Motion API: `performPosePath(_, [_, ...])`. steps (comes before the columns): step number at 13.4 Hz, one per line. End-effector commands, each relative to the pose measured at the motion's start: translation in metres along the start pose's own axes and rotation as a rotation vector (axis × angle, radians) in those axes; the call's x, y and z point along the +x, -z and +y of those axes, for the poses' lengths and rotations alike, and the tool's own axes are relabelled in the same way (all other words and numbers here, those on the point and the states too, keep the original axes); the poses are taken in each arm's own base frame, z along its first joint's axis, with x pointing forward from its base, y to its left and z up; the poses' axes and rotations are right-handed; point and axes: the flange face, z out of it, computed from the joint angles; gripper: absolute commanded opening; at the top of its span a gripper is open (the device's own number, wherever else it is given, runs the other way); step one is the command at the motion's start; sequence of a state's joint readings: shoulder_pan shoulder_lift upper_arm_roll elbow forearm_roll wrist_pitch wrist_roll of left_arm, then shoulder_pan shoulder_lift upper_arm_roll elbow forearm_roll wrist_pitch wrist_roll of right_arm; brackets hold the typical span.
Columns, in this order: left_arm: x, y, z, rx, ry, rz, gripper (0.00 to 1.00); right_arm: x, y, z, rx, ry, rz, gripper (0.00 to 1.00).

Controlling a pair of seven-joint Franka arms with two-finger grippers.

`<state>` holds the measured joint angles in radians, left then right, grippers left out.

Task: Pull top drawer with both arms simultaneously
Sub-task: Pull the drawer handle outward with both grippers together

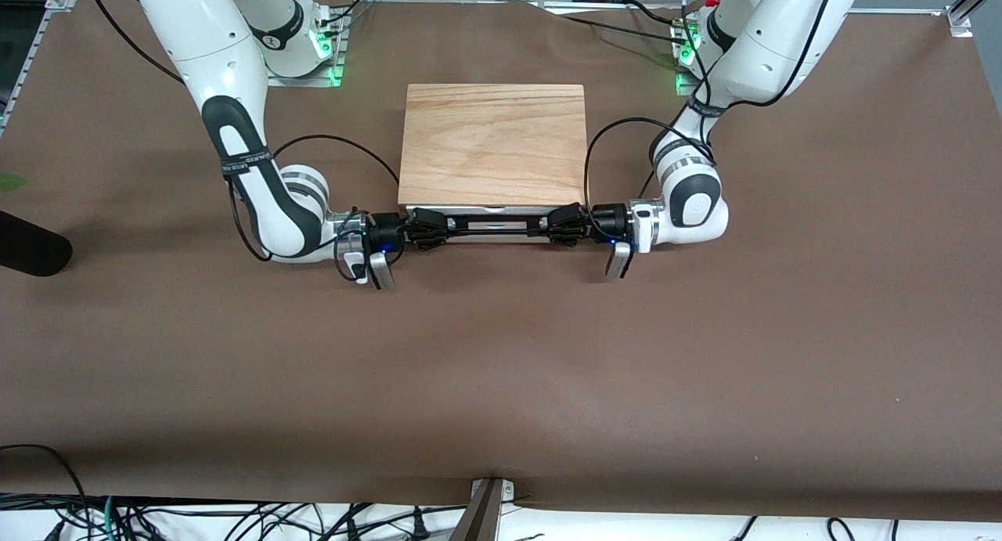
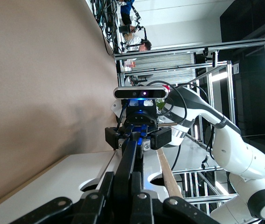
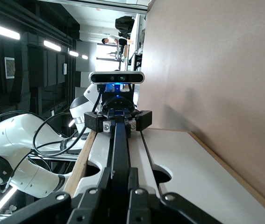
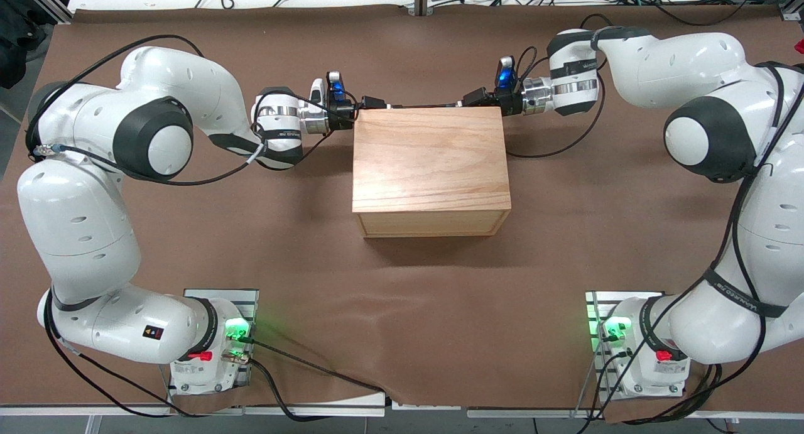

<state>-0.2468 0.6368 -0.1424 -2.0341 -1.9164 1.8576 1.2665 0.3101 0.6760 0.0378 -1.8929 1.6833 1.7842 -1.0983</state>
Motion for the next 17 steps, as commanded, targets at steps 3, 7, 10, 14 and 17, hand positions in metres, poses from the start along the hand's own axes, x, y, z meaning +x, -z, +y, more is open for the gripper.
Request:
performPosePath(3, [-0.007, 0.011, -0.016, 0.0, 0.003, -0.021, 0.0, 0.053, 0.014, -0.02, 0.023, -0.002, 0.076, 0.0])
performPosePath(7, [-0.002, 0.01, -0.006, 0.001, 0.009, -0.023, 0.0, 0.059, 0.02, -0.023, 0.024, -0.008, 0.088, 0.0])
performPosePath(10, [0.004, 0.009, -0.001, 0.001, 0.022, -0.019, 0.0, 0.066, 0.024, -0.028, 0.027, -0.012, 0.095, 0.0])
performPosePath(14, [0.009, 0.011, -0.006, 0.029, 0.061, -0.008, 0.0, 0.078, 0.028, -0.038, 0.035, -0.035, 0.104, 0.0])
performPosePath(17, [0.021, 0.011, 0.0, 0.05, 0.089, -0.014, 0.0, 0.084, 0.035, -0.038, 0.037, -0.03, 0.118, 0.0])
